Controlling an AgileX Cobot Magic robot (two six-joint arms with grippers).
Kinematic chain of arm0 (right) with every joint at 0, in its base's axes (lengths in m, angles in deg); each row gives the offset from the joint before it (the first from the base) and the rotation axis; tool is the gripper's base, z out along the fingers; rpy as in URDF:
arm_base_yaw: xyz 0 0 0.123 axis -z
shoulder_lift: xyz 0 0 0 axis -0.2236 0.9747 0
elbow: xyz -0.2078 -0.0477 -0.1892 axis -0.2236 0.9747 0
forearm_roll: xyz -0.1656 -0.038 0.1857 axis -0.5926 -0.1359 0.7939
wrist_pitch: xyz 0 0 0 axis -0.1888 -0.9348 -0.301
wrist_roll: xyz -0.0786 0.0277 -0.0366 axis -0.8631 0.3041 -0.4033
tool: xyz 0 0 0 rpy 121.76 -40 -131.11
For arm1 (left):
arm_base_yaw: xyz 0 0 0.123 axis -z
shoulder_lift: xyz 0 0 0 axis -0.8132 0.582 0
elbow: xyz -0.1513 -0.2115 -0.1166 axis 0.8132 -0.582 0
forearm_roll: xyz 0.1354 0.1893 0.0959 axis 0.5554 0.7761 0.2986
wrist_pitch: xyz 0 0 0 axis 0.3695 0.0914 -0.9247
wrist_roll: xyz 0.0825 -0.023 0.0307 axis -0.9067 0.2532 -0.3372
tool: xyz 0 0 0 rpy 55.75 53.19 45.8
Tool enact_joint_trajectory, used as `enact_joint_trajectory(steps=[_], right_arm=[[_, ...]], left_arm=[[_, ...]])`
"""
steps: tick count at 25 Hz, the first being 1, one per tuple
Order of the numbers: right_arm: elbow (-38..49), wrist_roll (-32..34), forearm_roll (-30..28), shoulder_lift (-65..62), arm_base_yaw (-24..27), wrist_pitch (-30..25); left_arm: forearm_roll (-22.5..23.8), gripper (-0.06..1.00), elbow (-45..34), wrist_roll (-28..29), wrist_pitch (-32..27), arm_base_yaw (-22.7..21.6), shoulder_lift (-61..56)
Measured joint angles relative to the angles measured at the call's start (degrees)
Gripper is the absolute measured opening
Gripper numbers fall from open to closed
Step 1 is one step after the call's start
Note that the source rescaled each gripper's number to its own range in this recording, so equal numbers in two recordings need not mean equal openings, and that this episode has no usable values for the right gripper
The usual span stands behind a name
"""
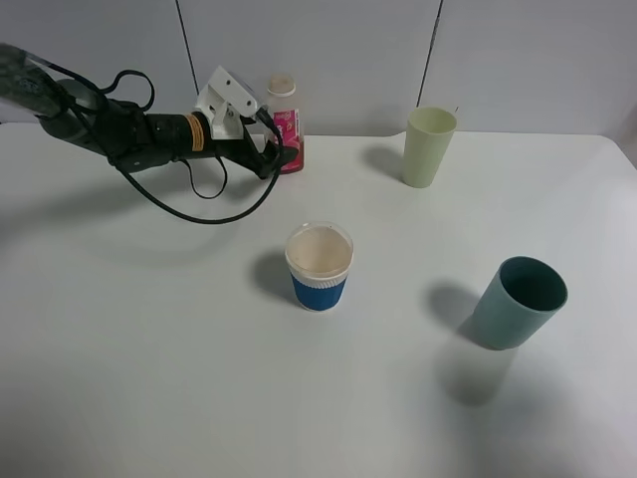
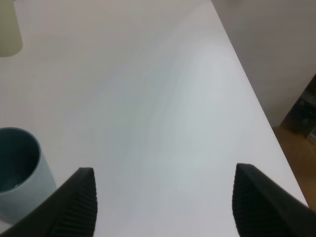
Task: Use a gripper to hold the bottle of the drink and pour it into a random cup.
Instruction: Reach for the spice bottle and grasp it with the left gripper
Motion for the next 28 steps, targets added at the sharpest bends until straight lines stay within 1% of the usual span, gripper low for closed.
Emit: enact_joint_trajectory(steps=[6, 17, 22, 23, 24, 25, 27, 28], right_arm=[[0.0, 0.0, 0.0, 0.0, 0.0, 0.0], [0.0, 0.0, 0.0, 0.0, 0.0, 0.0], [0.0, 0.0, 0.0, 0.0, 0.0, 0.0], [0.0, 0.0, 0.0, 0.0, 0.0, 0.0], [0.0, 0.0, 0.0, 0.0, 0.0, 0.0], [0.0, 0.0, 0.0, 0.0, 0.0, 0.0], [0.0, 0.0, 0.0, 0.0, 0.0, 0.0], [0.0, 0.0, 0.0, 0.0, 0.0, 0.0]], left_arm=[[0.0, 1.00, 3.2, 0.0, 3.2, 0.3, 2.9], [0.0, 1.00, 7.6, 0.1, 4.0, 3.0, 7.3], [-0.5, 0.99, 8.5, 2.9, 4.3, 3.3, 8.4], [-0.6, 0.97, 8.5, 3.9, 4.3, 3.3, 8.7], [-0.8, 0.90, 8.5, 4.8, 4.2, 3.3, 8.9], [-0.8, 0.79, 8.5, 5.8, 3.8, 3.3, 9.1], [-0.9, 0.49, 8.5, 7.9, 2.5, 3.3, 9.1], [-1.0, 0.30, 8.5, 8.8, 2.2, 3.3, 9.1]])
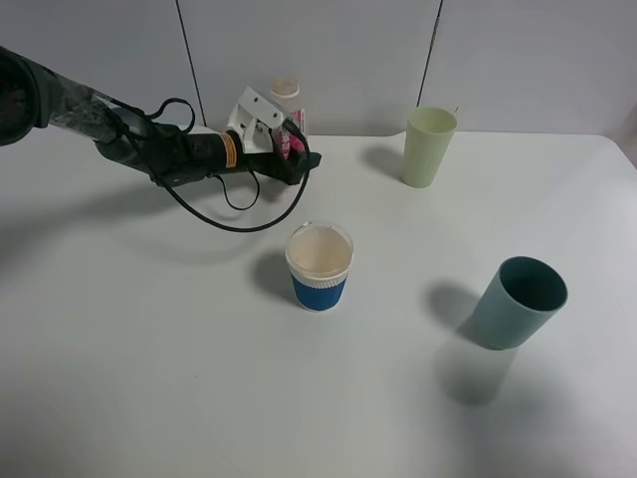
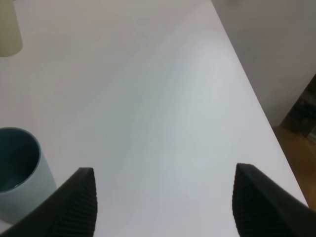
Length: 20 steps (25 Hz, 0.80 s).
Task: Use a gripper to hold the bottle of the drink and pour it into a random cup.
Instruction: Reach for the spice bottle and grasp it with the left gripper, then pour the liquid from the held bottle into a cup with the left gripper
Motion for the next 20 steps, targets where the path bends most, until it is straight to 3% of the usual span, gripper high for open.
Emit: enact_joint_trajectory(steps=[1, 2, 15, 20], right_arm=[[0.0, 0.0, 0.0, 0.0, 0.0, 0.0], [0.0, 0.0, 0.0, 0.0, 0.0, 0.0], [0.0, 0.0, 0.0, 0.0, 0.0, 0.0], [0.0, 0.0, 0.0, 0.0, 0.0, 0.0]], left_arm=[[0.0, 0.10, 0.0, 1.2, -0.1, 0.0, 0.0], [0.0, 0.01, 0.0, 2.2, -0.1, 0.0, 0.0], [-0.1, 0.03, 0.3, 4.6, -0.7, 0.0, 0.0], [2.2, 0.03, 0.3, 5.6, -2.5, 0.5, -1.5]])
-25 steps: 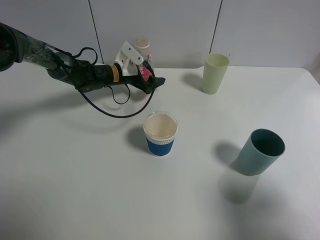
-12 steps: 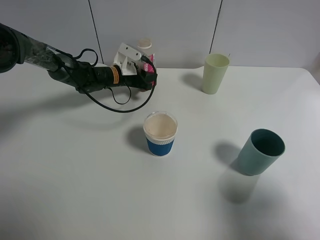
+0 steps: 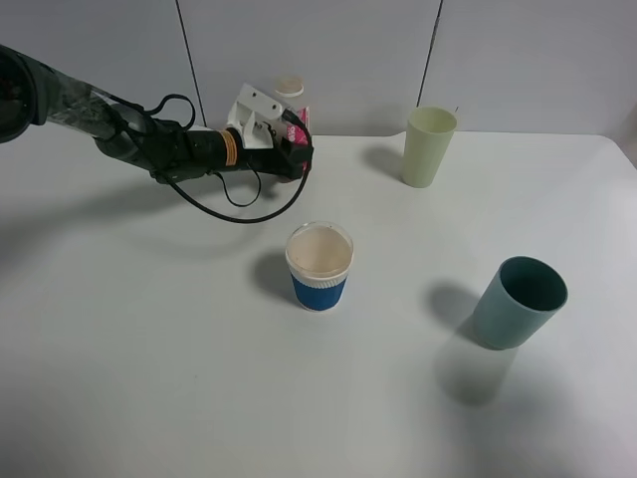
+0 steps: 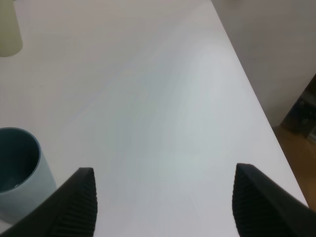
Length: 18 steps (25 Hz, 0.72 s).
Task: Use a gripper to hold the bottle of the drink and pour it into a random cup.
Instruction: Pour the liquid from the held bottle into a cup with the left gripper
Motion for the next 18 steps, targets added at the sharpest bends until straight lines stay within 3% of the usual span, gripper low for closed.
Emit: enact_joint_trajectory(steps=[7, 11, 15, 18], right_arm=[[0.0, 0.0, 0.0, 0.0, 0.0, 0.0], [0.0, 0.0, 0.0, 0.0, 0.0, 0.0], [0.0, 0.0, 0.0, 0.0, 0.0, 0.0], [0.0, 0.0, 0.0, 0.0, 0.0, 0.0]], left_arm=[[4.9, 0.03, 0.0, 7.8, -10.8, 2.2, -9.3], [6.8, 0.03, 0.0, 12.2, -13.6, 2.5, -14.6], [6.3, 0.03, -0.9, 14.2, -16.8, 2.5, -19.7], [2.4, 0.03, -3.0, 13.1, -20.8, 2.8, -23.9]])
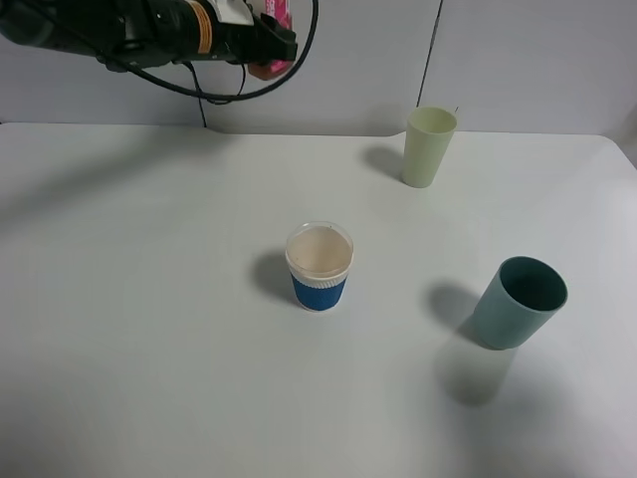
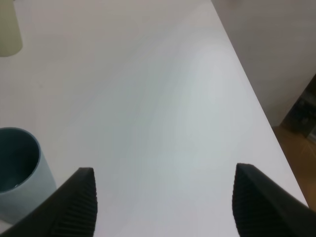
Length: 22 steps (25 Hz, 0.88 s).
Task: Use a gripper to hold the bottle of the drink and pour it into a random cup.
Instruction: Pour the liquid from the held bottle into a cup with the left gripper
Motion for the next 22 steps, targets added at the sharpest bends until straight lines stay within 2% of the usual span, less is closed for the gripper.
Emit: enact_joint_trajectory(steps=[2, 5, 9, 13, 17, 22], right_arm=[[0.0, 0.0, 0.0, 0.0, 0.0, 0.0], [0.0, 0.0, 0.0, 0.0, 0.0, 0.0], [0.0, 0.0, 0.0, 0.0, 0.0, 0.0], [0.0, 0.0, 0.0, 0.0, 0.0, 0.0], [0.0, 0.0, 0.0, 0.0, 0.0, 0.0], [0.0, 0.0, 0.0, 0.0, 0.0, 0.0]], left_arm=[[-5.3, 0.03, -2.3, -3.4, -3.6, 0.3, -3.0], [-14.4, 0.03, -5.8, -12.8, -8.5, 0.9, -6.9], [-29.8, 0.03, -11.2, -31.3, -13.6, 1.7, -11.3], [-46.1, 0.03, -17.6, -51.8, -14.9, 2.1, -15.2], [-57.6, 0.03, -24.2, -69.5, -15.0, 2.8, -19.6], [-70.4, 0.03, -32.5, -85.1, -11.5, 5.1, -25.3]])
